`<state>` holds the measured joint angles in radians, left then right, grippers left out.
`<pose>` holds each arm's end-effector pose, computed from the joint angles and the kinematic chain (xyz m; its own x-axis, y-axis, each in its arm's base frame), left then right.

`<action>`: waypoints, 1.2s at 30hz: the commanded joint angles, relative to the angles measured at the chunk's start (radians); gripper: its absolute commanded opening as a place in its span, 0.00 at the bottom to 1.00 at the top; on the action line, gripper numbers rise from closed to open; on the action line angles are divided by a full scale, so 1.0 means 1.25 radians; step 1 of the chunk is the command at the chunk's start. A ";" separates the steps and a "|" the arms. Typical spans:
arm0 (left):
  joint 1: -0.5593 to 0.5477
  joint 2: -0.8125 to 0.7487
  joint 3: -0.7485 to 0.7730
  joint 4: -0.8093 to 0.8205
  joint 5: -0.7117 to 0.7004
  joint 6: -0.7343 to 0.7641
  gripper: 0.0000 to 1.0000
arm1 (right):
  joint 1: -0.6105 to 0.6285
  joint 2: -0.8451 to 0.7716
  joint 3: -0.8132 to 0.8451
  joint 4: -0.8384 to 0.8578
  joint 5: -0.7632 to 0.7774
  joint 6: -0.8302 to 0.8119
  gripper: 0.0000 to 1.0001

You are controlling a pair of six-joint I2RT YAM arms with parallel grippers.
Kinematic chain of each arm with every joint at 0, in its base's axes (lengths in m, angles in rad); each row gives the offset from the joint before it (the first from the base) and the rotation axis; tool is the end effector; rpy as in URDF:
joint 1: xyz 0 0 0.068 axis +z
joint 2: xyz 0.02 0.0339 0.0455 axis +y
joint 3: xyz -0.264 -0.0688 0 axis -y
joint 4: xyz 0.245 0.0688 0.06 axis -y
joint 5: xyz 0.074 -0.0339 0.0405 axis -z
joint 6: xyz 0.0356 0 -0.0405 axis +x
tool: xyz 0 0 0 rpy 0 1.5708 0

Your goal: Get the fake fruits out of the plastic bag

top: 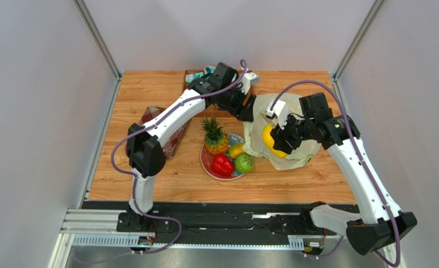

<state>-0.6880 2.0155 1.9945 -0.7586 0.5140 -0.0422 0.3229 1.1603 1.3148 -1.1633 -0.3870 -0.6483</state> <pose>0.3400 -0.3021 0.3329 -0.5773 0.4270 -0.6960 0.7994 0.4691 -0.3753 0.1897 0.0776 0.3620 -0.3471 -0.7058 -0.6176 -0.8708 0.4870 -0.0672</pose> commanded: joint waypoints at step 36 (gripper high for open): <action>0.311 -0.661 -0.378 0.018 -0.106 0.014 0.72 | 0.584 0.715 0.369 0.274 0.208 -0.122 0.32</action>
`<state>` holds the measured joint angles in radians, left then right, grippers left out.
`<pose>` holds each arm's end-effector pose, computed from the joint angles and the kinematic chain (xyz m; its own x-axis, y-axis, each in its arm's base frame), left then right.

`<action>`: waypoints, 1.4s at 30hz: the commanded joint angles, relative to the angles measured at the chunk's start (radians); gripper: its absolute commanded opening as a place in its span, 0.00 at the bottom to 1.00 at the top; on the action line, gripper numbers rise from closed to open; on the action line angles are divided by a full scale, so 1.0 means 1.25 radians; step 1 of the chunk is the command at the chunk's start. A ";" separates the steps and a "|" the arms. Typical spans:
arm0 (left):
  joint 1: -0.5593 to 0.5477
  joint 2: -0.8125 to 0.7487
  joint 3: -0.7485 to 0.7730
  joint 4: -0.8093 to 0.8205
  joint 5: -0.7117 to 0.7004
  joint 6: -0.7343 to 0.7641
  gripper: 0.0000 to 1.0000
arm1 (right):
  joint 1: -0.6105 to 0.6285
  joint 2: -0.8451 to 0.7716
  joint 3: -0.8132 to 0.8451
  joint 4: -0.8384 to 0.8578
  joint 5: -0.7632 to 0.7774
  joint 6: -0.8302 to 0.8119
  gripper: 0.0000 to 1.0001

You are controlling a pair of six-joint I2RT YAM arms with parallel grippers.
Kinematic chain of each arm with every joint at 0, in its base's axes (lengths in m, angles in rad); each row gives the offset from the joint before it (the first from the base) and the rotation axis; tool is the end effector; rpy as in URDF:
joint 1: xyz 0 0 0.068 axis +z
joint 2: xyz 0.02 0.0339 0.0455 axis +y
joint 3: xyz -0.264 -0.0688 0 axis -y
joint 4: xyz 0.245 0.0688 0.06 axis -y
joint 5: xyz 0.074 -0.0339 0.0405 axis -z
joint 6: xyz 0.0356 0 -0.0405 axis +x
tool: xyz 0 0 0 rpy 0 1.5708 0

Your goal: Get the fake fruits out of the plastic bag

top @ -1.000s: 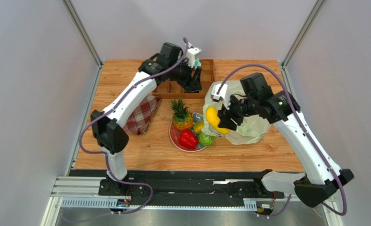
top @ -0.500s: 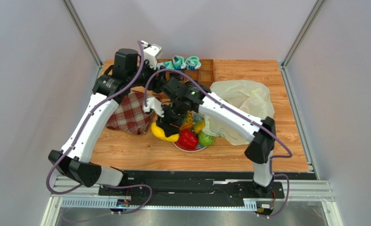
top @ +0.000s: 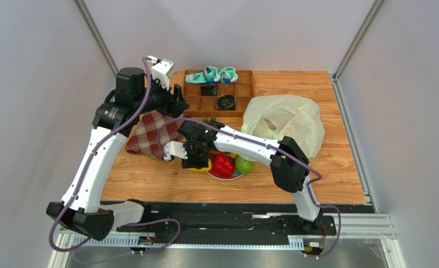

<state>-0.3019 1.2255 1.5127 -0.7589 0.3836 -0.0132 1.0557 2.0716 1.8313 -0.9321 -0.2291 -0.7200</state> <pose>0.2289 -0.0853 0.4402 -0.4417 0.1247 -0.8885 0.5883 0.7880 -0.1818 0.2103 0.3879 0.2449 0.2461 -0.8688 -0.4297 -0.9692 -0.2259 -0.0984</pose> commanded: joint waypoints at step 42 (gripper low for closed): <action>0.013 0.070 0.034 0.017 -0.017 0.033 0.71 | -0.025 -0.091 -0.158 0.003 0.161 0.165 0.34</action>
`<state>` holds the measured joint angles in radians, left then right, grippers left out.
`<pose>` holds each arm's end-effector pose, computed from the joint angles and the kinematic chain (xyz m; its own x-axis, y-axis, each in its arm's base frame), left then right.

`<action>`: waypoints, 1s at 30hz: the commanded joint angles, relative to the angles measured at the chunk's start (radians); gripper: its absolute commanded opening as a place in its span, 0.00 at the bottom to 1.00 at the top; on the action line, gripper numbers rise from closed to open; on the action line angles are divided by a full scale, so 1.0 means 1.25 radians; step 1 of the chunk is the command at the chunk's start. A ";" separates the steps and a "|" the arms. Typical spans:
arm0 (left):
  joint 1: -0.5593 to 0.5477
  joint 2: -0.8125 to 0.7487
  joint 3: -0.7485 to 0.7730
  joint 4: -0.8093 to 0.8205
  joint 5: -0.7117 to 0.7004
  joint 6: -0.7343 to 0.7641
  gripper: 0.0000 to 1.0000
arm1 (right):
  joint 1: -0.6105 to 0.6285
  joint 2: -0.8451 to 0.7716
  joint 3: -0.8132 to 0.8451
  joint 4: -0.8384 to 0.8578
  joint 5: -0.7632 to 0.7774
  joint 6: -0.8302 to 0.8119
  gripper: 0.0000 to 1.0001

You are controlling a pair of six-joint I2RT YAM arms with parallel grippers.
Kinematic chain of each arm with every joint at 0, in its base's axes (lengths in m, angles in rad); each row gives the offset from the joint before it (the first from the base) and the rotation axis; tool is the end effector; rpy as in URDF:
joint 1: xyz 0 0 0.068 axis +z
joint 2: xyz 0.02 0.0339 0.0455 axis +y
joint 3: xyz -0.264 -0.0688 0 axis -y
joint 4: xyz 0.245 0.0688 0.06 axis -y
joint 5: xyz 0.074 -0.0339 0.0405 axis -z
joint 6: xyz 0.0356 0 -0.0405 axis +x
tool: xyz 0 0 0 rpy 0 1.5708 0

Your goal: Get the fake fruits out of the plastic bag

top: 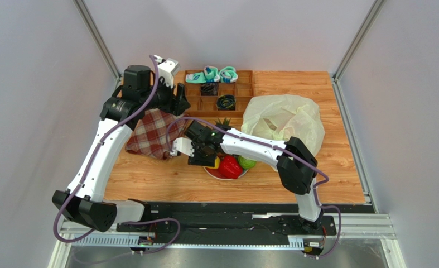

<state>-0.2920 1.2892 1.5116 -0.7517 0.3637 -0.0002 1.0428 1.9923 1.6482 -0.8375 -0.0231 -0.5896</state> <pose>0.2501 -0.0884 0.4255 -0.4837 0.1452 -0.8631 0.5630 0.8067 -0.1798 0.2111 0.3636 0.2268 0.0952 -0.9401 -0.3273 -0.9806 -0.0320 -0.1932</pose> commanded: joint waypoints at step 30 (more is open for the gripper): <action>-0.080 0.145 0.174 0.026 0.270 -0.051 0.71 | -0.401 -0.635 -0.207 -0.091 -0.205 0.072 0.85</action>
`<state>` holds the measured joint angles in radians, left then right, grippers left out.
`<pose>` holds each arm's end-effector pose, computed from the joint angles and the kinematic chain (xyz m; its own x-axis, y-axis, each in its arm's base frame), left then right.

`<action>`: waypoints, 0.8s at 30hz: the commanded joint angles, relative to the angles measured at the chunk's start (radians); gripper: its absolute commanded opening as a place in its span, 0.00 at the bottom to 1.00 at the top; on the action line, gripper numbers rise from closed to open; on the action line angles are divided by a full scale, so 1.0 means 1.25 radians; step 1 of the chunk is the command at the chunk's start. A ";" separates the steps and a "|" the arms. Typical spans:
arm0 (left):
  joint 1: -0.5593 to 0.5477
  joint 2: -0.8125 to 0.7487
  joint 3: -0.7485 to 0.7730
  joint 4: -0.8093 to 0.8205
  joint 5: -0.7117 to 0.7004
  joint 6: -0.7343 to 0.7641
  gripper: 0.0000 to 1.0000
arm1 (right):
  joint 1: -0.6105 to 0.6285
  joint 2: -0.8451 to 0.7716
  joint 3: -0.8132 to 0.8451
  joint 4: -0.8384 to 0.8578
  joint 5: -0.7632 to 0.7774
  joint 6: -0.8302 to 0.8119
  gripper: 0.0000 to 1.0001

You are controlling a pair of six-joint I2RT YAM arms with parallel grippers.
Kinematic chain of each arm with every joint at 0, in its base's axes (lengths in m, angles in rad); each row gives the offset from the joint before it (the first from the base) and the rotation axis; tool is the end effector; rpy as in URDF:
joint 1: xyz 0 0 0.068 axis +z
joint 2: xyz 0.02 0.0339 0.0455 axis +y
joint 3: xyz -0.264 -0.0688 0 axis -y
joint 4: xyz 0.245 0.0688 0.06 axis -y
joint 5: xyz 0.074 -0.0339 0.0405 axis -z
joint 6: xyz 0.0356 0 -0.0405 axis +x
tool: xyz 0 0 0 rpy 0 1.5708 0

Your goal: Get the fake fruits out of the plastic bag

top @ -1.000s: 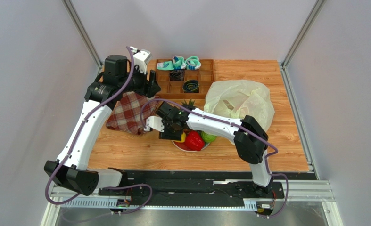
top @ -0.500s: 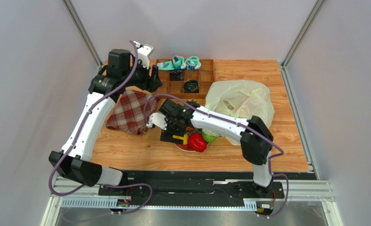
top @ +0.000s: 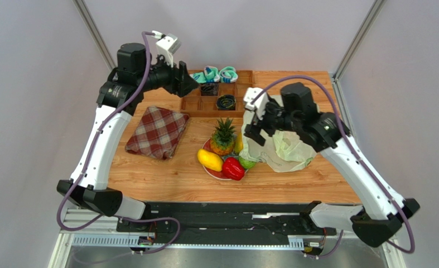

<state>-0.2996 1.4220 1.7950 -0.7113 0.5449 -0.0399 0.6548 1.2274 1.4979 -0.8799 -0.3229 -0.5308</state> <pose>0.2675 -0.1019 0.4851 -0.3456 0.0710 -0.9357 0.7063 0.6761 -0.2095 0.1831 0.1548 0.4237 0.0053 -0.6012 -0.7991 -0.9059 0.3356 -0.2585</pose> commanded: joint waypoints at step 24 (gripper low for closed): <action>-0.274 0.290 -0.042 0.029 0.137 -0.101 0.78 | -0.278 0.116 -0.391 0.068 0.190 0.106 0.66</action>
<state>-0.6201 1.7763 1.6951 -0.7055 0.6590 -0.1505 0.3359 1.2640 0.9939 -0.8799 -0.0528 -0.4679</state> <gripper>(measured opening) 0.772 0.680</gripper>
